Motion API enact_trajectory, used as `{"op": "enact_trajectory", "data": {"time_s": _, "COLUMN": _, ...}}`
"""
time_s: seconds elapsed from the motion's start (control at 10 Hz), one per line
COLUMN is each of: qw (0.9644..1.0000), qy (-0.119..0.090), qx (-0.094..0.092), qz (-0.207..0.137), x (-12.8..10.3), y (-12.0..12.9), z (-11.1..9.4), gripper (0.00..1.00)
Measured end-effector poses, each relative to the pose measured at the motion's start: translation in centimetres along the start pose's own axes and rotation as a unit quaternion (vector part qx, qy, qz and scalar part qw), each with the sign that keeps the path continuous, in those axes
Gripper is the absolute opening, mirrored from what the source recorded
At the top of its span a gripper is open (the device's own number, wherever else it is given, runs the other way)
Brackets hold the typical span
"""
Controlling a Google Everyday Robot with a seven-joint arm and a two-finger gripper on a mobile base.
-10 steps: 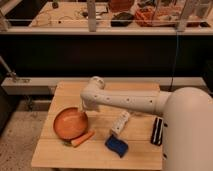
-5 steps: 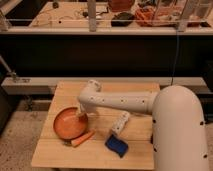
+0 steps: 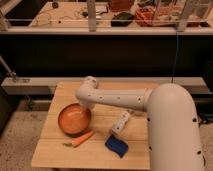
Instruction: Drag the ceramic bowl in a circle
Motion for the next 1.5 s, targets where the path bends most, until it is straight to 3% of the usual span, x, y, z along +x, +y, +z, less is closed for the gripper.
{"op": "enact_trajectory", "data": {"time_s": 0.2, "qw": 0.9996, "qy": 0.013, "qx": 0.006, "qz": 0.022, "x": 1.5, "y": 0.9, "z": -0.1, "gripper": 0.01}}
{"op": "enact_trajectory", "data": {"time_s": 0.4, "qw": 0.9976, "qy": 0.024, "qx": 0.011, "qz": 0.064, "x": 1.7, "y": 4.0, "z": -0.4, "gripper": 0.00}}
{"op": "enact_trajectory", "data": {"time_s": 0.6, "qw": 0.9942, "qy": 0.030, "qx": 0.008, "qz": 0.103, "x": 0.4, "y": 8.1, "z": -1.1, "gripper": 0.00}}
{"op": "enact_trajectory", "data": {"time_s": 0.8, "qw": 0.9904, "qy": 0.039, "qx": 0.001, "qz": 0.133, "x": -2.7, "y": 11.3, "z": -2.4, "gripper": 0.00}}
{"op": "enact_trajectory", "data": {"time_s": 1.0, "qw": 0.9890, "qy": 0.041, "qx": -0.007, "qz": 0.142, "x": -6.4, "y": 11.9, "z": -3.7, "gripper": 0.00}}
{"op": "enact_trajectory", "data": {"time_s": 1.2, "qw": 0.9905, "qy": 0.038, "qx": -0.017, "qz": 0.131, "x": -10.5, "y": 11.1, "z": -4.7, "gripper": 0.00}}
{"op": "enact_trajectory", "data": {"time_s": 1.3, "qw": 0.9940, "qy": 0.034, "qx": -0.025, "qz": 0.101, "x": -12.5, "y": 9.5, "z": -5.1, "gripper": 0.00}}
{"op": "enact_trajectory", "data": {"time_s": 1.5, "qw": 0.9975, "qy": 0.030, "qx": -0.027, "qz": 0.058, "x": -13.4, "y": 6.5, "z": -5.0, "gripper": 0.00}}
